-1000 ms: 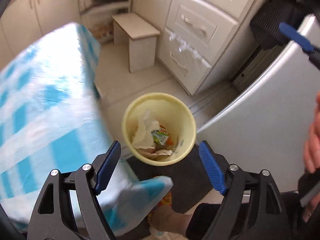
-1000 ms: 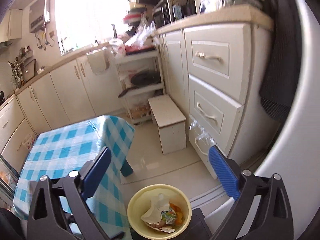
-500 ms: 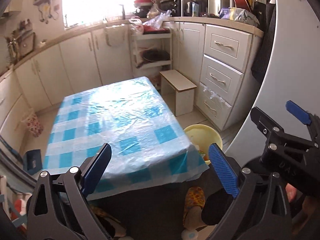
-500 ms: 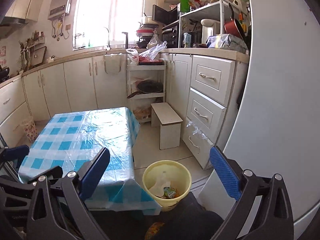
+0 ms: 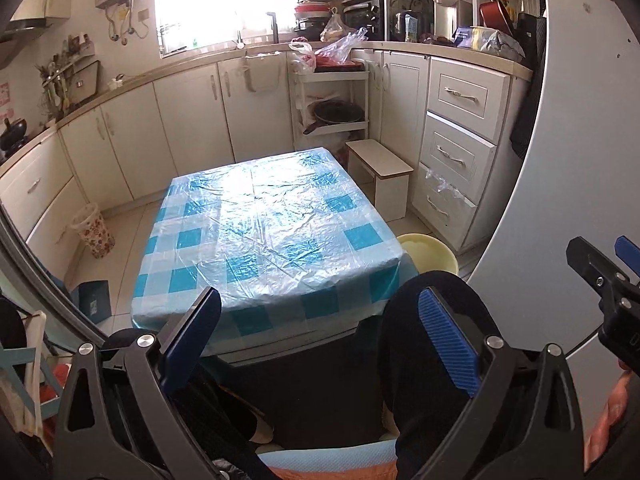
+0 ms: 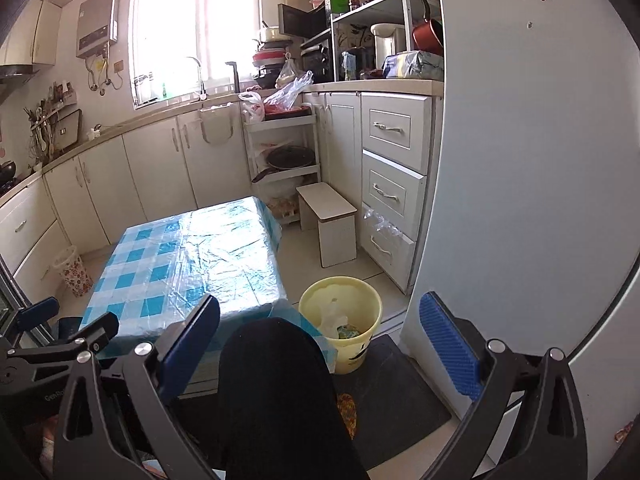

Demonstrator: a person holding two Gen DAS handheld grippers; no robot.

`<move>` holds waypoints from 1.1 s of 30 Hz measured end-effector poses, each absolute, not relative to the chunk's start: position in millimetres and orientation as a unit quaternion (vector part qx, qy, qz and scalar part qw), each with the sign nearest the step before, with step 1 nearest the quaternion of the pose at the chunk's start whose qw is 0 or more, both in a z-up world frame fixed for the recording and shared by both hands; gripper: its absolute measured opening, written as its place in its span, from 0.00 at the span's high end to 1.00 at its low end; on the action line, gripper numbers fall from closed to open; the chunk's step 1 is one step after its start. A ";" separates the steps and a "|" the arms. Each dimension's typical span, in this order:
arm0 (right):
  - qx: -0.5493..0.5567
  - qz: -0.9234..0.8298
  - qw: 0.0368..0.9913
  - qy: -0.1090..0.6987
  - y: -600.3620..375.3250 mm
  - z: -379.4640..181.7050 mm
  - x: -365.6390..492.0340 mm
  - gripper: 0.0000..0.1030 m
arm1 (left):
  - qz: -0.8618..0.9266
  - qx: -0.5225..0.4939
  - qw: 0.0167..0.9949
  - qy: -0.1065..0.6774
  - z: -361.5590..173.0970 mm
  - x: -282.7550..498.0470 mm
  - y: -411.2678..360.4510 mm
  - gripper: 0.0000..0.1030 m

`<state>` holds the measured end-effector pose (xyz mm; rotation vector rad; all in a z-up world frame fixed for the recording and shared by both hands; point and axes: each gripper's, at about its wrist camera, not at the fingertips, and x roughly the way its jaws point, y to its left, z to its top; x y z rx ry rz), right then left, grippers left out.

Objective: Collect trash

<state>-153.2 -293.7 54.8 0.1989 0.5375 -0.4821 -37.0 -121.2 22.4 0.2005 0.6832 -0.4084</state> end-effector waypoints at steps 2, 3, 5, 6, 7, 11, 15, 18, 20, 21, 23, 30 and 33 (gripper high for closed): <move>0.089 -0.242 0.930 0.261 -287.5 57.9 -157.8 0.07 | -0.200 0.099 0.917 0.330 24.6 -41.8 -120.9 0.07; 0.084 -0.245 0.930 0.262 -284.0 59.5 -159.2 0.07 | -0.200 0.100 0.918 0.328 26.0 -44.0 -120.9 0.07; 0.076 -0.250 0.929 0.262 -277.9 61.3 -161.6 0.07 | -0.199 0.103 0.920 0.321 29.5 -48.3 -121.5 0.07; 0.073 -0.252 0.929 0.262 -276.1 62.0 -162.0 0.07 | -0.198 0.105 0.922 0.317 31.6 -50.5 -121.5 0.07; 0.069 -0.254 0.928 0.263 -274.6 62.2 -162.1 0.07 | -0.198 0.106 0.923 0.313 33.6 -52.4 -122.3 0.07; 0.069 -0.256 0.928 0.261 -272.6 63.0 -165.4 0.07 | -0.196 0.109 0.925 0.306 38.4 -58.7 -121.9 0.07; 0.064 -0.257 0.929 0.257 -270.1 64.7 -167.1 0.07 | -0.194 0.112 0.926 0.303 40.6 -62.6 -121.8 0.07; 0.062 -0.258 0.930 0.254 -267.9 65.2 -167.8 0.07 | -0.190 0.113 0.928 0.301 41.9 -63.0 -120.5 0.07; 0.060 -0.258 0.930 0.254 -267.1 65.3 -168.7 0.07 | -0.188 0.112 0.928 0.301 42.7 -63.0 -119.2 0.07; 0.059 -0.258 0.930 0.254 -266.9 65.4 -168.8 0.07 | -0.185 0.111 0.929 0.300 42.9 -63.0 -118.4 0.07; 0.060 -0.258 0.930 0.254 -267.3 65.1 -169.5 0.07 | -0.177 0.113 0.930 0.301 43.0 -62.5 -116.8 0.07; 0.057 -0.259 0.930 0.255 -267.0 63.9 -169.3 0.07 | -0.174 0.118 0.932 0.295 45.3 -65.2 -117.8 0.07; 0.056 -0.261 0.930 0.254 -266.7 64.9 -169.7 0.07 | -0.178 0.120 0.931 0.294 45.2 -66.8 -118.8 0.07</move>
